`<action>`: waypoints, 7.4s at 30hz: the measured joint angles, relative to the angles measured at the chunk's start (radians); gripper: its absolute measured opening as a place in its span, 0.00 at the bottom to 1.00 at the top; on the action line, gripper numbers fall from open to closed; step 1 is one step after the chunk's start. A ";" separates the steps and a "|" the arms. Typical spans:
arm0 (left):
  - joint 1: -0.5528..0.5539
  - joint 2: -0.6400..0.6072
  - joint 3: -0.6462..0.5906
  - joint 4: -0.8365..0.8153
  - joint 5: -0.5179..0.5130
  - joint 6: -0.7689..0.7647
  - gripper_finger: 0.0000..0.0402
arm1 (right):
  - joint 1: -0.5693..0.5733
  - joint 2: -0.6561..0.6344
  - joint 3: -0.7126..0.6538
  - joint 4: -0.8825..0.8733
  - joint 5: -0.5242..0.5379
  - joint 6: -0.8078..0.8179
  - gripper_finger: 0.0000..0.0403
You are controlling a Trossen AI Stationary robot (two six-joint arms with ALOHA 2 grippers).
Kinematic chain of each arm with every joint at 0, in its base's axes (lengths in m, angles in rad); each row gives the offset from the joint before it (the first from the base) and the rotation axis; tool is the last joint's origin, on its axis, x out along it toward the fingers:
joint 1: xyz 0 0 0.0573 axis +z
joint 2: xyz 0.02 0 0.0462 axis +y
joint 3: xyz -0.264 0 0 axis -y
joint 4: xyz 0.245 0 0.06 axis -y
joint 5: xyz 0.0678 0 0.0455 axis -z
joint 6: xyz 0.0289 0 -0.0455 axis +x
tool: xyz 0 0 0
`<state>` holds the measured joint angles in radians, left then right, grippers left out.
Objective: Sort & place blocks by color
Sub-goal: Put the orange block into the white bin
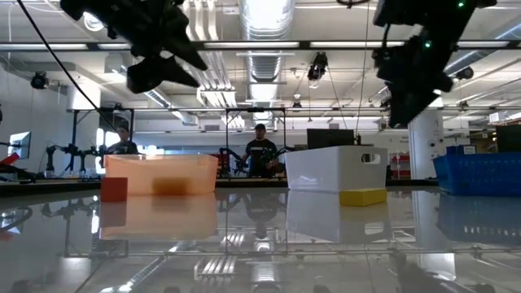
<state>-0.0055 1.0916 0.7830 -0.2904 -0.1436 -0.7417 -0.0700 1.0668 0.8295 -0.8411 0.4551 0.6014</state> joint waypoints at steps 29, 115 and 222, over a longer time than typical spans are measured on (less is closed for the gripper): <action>-0.049 0.000 0.009 -0.277 0.081 0.203 0.37 | -0.001 -0.019 0.001 0.600 0.013 -0.695 0.54; -0.132 0.320 -0.139 -0.191 -0.152 0.199 0.29 | -0.147 -0.018 -0.045 0.682 -0.044 -0.741 0.54; -0.058 0.363 -0.120 1.266 -0.171 0.313 0.52 | -0.028 0.353 -0.083 1.756 -0.643 -1.485 0.31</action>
<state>-0.0638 1.4541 0.6627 0.9752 -0.3141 -0.4291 -0.0982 1.4197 0.7464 0.9146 -0.1879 -0.8831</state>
